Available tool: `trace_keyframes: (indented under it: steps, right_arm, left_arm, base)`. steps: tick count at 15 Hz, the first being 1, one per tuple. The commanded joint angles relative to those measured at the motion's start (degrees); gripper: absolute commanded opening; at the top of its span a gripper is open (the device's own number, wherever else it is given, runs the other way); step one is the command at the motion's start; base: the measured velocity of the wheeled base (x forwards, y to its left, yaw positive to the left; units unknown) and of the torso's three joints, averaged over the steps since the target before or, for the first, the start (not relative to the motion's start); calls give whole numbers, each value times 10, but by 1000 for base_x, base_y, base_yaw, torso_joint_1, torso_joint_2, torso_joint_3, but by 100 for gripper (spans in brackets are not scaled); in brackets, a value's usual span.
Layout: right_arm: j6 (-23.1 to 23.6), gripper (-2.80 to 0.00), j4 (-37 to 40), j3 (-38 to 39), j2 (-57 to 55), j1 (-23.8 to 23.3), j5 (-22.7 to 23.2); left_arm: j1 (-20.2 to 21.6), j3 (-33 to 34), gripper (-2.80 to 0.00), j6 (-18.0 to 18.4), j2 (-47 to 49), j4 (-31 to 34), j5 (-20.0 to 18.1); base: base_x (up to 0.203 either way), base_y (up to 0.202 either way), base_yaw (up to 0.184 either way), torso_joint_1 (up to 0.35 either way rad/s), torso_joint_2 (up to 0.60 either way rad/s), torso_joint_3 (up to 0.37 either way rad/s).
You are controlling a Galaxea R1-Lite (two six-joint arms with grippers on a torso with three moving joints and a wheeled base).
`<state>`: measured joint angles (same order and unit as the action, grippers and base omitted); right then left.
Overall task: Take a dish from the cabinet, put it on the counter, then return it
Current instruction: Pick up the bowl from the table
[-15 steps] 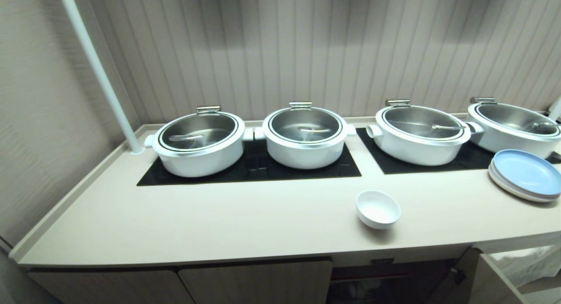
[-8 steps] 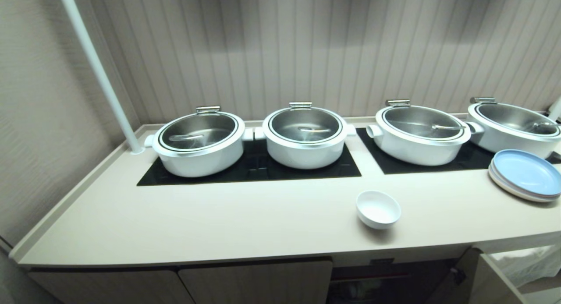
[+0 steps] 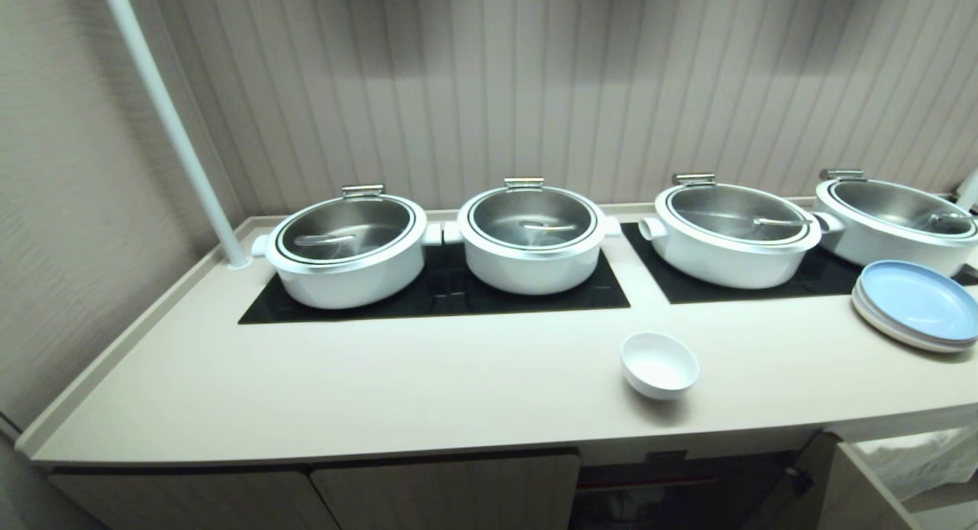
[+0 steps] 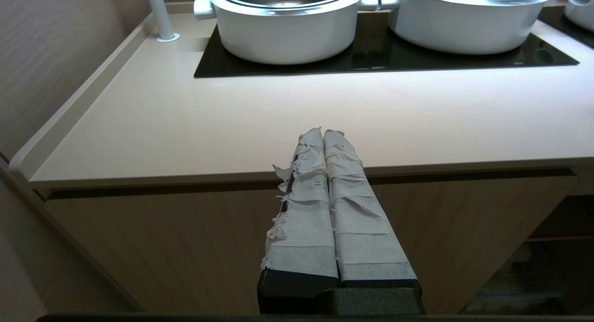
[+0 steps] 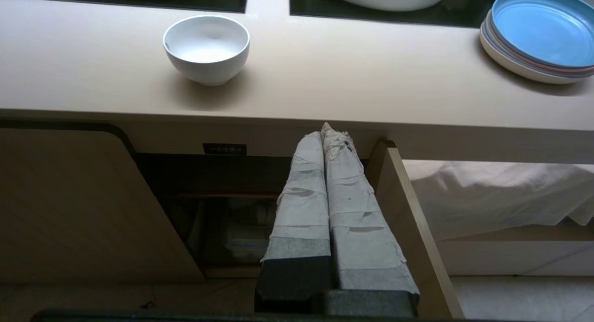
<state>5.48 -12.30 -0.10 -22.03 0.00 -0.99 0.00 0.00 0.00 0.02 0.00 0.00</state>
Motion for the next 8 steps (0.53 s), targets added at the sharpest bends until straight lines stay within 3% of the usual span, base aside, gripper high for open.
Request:
trace_keyframes:
  steps: [1,5,8]
  right_arm:
    - [1,-280,-36,-3,-104,0,0]
    - [-1,-280,-119,-52,-272,-2,3]
    - [-2,-280,-131,-149,-382,-1,19]
  left_arm:
    - [0,0,-280,0,0,0,1]
    - [0,0,-280,0,0,0,0]
    - [0,0,-280,0,0,0,1]
  base:
    - [0,0,0,0,0,0]
    - [0,0,0,0,0,0]
    - [0,0,0,0,0,0]
